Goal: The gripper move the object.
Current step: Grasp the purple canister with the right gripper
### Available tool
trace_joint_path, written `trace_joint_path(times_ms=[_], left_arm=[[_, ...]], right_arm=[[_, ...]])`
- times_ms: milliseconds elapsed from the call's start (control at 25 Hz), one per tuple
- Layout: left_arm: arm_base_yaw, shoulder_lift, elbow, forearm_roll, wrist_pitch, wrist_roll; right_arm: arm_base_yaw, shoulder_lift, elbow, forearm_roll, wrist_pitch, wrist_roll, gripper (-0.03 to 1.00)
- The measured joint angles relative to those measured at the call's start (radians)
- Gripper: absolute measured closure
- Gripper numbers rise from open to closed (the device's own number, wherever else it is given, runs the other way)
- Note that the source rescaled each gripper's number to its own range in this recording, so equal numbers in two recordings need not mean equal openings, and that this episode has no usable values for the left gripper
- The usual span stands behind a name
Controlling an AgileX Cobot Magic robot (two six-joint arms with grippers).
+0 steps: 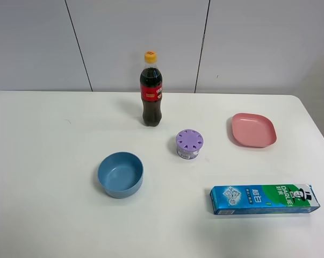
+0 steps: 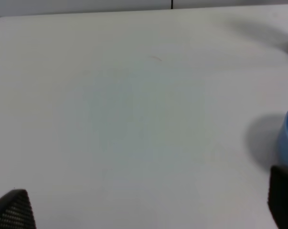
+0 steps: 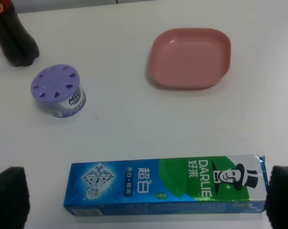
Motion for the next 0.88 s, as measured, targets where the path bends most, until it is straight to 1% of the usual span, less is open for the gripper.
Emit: trace_joint_path(times_ms=[160,280,480,640,720,880], left_arm=[[0.000,0.000,0.000,0.000,0.000,0.000],[0.000,0.000,0.000,0.000,0.000,0.000],[0.000,0.000,0.000,0.000,0.000,0.000],[0.000,0.000,0.000,0.000,0.000,0.001],[0.000,0.000,0.000,0.000,0.000,0.001],[0.000,0.000,0.000,0.001,0.000,0.001]], right_arm=[[0.000,0.127,-0.091,0.017,0.047,-0.002,-0.03],[0.000,0.269,-0.197,0.038,0.084,-0.003,-0.03],[0.004,0.555,-0.356,0.072,0.126,-0.004,-0.03],[0.010,0.802,-0.476,0.074,0.143,-0.021,-0.03],[0.042,0.910,-0.530,0.058,0.143,-0.026,-0.03],[0.209,1.120,-0.651,-0.041,0.144,-0.006,-0.03]])
